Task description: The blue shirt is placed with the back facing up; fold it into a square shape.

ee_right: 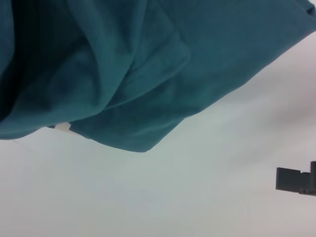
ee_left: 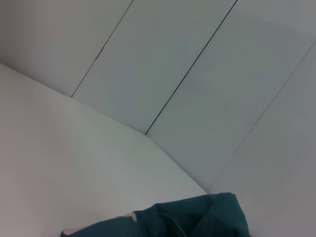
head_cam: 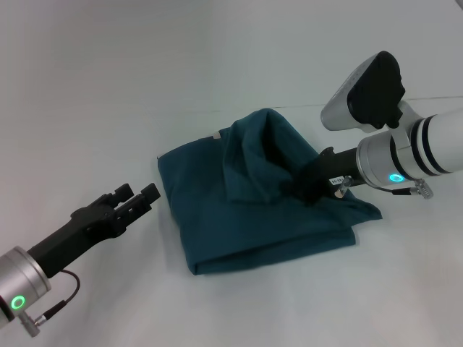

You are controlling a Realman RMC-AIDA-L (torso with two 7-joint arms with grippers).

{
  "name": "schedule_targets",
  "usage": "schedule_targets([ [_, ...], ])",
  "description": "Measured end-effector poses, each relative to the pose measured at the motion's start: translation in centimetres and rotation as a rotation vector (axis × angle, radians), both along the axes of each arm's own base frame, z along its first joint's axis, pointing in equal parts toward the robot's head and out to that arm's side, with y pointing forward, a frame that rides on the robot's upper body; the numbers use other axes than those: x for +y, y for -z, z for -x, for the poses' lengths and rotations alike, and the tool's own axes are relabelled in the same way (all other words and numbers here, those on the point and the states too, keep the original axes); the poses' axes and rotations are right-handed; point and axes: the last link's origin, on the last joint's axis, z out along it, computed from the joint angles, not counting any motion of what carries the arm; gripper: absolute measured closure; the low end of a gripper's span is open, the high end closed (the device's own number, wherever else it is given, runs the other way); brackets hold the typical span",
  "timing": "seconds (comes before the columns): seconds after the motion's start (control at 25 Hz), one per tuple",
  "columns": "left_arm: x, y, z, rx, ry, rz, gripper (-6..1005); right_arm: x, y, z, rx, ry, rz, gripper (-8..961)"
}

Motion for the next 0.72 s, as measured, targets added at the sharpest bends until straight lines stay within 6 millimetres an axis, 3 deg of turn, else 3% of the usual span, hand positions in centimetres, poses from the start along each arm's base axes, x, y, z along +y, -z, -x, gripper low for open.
schedule_targets([
  [0.44,0.03,0.01,-0.04,0.0,0.001,0.0,247,-0.29,0.37,-0.27,-0.003,0.013,0.018,877],
  [0.72,0.02,0.03,-0.04,-0.001,0.001,0.001,247,-0.31,0.44,-0.18,-0.004,0.011,0.022,697],
])
